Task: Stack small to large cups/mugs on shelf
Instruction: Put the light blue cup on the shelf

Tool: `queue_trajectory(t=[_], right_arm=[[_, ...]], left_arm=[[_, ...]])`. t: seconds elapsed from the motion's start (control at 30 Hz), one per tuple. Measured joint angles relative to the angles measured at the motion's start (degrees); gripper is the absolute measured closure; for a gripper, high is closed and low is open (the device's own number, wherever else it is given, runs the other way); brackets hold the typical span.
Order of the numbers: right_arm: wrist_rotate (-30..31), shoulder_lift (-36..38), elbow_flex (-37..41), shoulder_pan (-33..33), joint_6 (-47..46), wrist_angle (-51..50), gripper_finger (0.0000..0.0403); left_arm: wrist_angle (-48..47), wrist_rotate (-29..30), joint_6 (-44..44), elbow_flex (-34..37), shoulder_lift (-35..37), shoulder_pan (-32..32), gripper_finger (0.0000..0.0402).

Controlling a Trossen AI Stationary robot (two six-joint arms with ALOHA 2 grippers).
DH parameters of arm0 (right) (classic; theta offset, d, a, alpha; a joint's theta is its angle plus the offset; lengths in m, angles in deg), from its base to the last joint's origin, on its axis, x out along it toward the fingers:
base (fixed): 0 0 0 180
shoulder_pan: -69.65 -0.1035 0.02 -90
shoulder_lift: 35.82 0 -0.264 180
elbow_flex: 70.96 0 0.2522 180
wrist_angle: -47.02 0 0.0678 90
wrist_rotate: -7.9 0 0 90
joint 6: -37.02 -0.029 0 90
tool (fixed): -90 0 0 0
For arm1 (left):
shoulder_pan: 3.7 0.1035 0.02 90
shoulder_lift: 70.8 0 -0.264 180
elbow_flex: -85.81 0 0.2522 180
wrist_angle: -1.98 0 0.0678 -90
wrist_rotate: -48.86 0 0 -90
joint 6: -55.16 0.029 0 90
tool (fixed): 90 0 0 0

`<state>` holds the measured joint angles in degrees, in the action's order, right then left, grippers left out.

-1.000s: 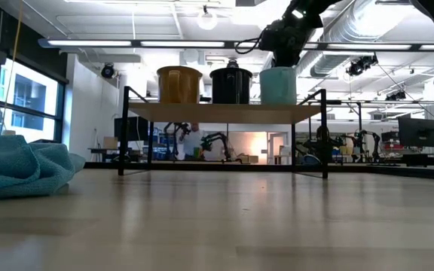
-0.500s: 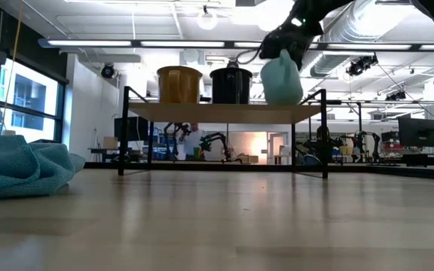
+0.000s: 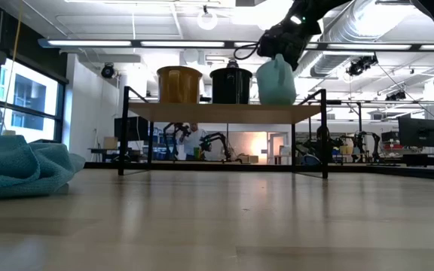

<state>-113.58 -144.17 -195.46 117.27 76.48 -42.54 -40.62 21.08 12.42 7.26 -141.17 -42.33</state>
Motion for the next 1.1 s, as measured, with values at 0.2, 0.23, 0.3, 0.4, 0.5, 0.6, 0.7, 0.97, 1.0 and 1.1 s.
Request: queue_trajectory(t=[0.2, 0.23, 0.3, 0.4, 0.5, 0.6, 0.7, 0.97, 1.0, 1.1], right_arm=[[1.4, 0.0, 0.0, 0.0, 0.3, -1.1, 0.0403], [1.4, 0.0, 0.0, 0.0, 0.3, -1.1, 0.0403], [1.5, 0.0, 0.0, 0.0, 0.4, -1.1, 0.0403], [1.5, 0.0, 0.0, 0.0, 0.5, -1.1, 0.0403], [1.5, 0.0, 0.0, 0.0, 0.5, -1.1, 0.0403], [1.8, 0.1, 0.0, 0.0, 0.5, -1.1, 0.0403], [2.5, 0.6, 0.0, 0.0, 0.6, -1.1, 0.0403], [2.7, 2.3, 0.0, 0.4, 0.1, -0.9, 0.0403], [2.7, 2.3, 0.0, 0.4, 0.0, -1.0, 0.0403], [2.6, 2.3, 0.0, 0.3, -0.2, -1.0, 0.0403]], left_arm=[[-0.1, 0.3, 0.0, 0.0, 0.0, 0.0, 0.0364], [-0.2, 0.3, 0.0, 0.0, 0.0, 0.0, 0.0364], [-0.3, 0.4, 0.0, 0.0, 0.0, 0.0, 0.0364], [-0.4, 0.4, -0.1, 0.0, 0.0, 0.0, 0.0364], [-1.0, 0.4, -1.1, 0.0, 0.0, 0.0, 0.0364], [-1.2, 0.4, -1.6, 0.0, 0.0, 0.0, 0.0364], [-1.3, 0.4, -1.7, 0.0, 0.0, 0.0, 0.0364], [-1.3, 0.4, -1.7, 0.0, 0.0, 0.0, 0.0364], [-1.3, 0.4, -1.7, 0.0, 0.0, 0.0, 0.0364], [-1.3, 0.4, -1.7, 0.0, 0.0, 0.0, 0.0364]])
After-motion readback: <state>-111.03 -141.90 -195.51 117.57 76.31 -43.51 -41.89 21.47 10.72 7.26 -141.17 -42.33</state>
